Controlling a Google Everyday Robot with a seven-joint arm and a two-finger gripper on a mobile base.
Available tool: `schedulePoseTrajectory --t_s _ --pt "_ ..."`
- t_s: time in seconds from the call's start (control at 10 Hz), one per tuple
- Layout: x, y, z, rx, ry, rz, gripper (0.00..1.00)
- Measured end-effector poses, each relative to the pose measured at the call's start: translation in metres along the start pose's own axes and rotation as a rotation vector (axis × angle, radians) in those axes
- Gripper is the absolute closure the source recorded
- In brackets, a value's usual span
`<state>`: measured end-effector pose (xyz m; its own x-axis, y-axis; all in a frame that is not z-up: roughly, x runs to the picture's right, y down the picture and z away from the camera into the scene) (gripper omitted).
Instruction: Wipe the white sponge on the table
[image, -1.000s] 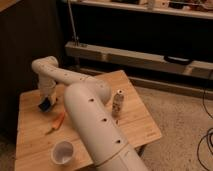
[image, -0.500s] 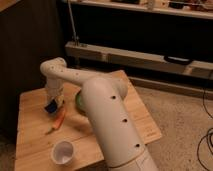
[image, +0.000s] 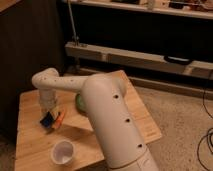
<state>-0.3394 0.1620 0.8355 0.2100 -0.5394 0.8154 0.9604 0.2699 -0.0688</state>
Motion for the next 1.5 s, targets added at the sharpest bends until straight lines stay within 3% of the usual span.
schedulePoseTrajectory --t_s 0.3,0.5,0.7,1.0,1.3,1.5 --pt "-0.018 -0.039 -0.002 0.024 -0.014 -0.092 0.50" --pt "-0.024 -0.069 0.001 0.020 -0.023 -0.142 0.50" --pt "-0.016 -0.092 0.005 0.017 -0.022 -0.154 0.50" --pt "0.015 -0.115 -0.006 0.041 -0.006 -0.125 0.50" --pt "0.050 -0.106 -0.014 0.044 0.004 -0.057 0.50" --pt "0.065 -0.080 -0.019 0.047 0.006 0.005 0.50"
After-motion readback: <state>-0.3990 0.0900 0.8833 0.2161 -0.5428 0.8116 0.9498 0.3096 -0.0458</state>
